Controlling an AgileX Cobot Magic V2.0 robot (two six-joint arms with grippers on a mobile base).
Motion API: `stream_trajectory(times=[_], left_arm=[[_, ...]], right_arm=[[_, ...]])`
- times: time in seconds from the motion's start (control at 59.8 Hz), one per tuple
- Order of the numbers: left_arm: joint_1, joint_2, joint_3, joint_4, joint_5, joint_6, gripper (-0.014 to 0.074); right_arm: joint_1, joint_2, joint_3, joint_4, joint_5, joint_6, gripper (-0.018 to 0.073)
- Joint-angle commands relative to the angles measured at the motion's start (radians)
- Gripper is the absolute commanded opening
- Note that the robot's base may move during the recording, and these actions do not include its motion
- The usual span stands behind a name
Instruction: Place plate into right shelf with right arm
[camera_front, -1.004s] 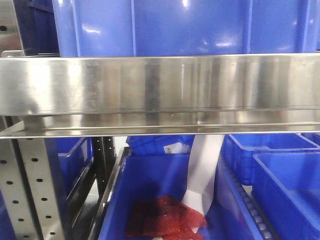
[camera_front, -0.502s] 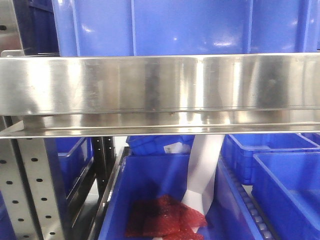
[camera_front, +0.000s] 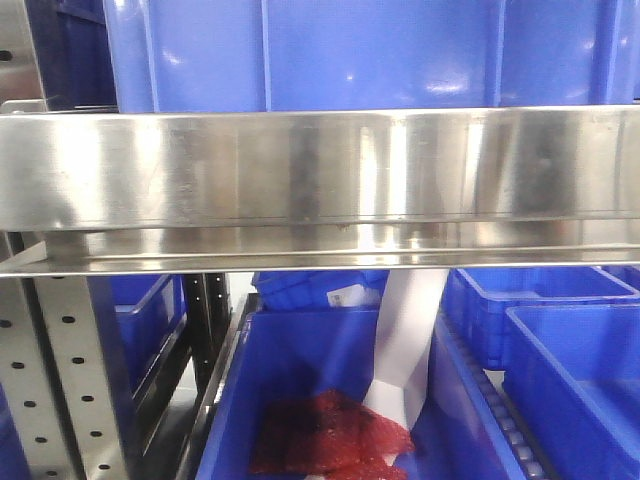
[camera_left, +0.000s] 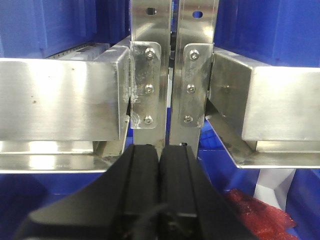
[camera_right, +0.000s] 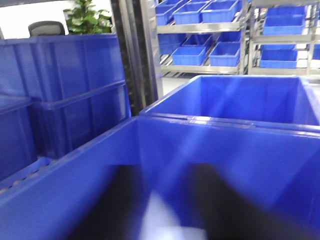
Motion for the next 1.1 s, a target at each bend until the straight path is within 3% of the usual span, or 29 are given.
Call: stream_trajectory(times=[0.0,0.201,0.401,0.502,0.702,0.769,1.087], left_arm=[[-0.007,-0.007,0.008,-0.006,-0.087,-0.003,-0.0047],[-0.007,-0.007,0.008,-0.006,-0.087,-0.003,-0.0047],[-0.007,-0.007,0.008,-0.006,-0.087,-0.003,-0.0047],[-0.007,-0.007,0.008,-0.006,-0.087,-0.003,-0.0047],[-0.007,-0.007,0.008,-0.006,-0.087,-0.003,-0.0047],[-0.007,-0.007,0.008,-0.006,-0.087,-0.003,-0.0047],[-0.007,-0.007,0.008,-0.006,-0.087,-0.003,-0.0047]], right_arm=[[-0.005,-0.061,-0.043,0.011,-0.045,-0.007,0.0623],[-0.005,-0.135,-0.043,0.01,0.011,-0.029,0.0622],[-0.006,-0.28,-0.041,-0.007,0.168,-0.053,0.0599],[-0.006,-0.358,-0.041,-0.007,0.232,-0.053,0.0476],[-0.006,-0.483,-0.041,-0.008,0.36,-0.053,0.0033],[-0.006,-0.509,-0.038,-0.008,0.384,-0.051,0.0069],[-0.006,-0.55,-0.019,-0.008,0.384,-0.051,0.0064]])
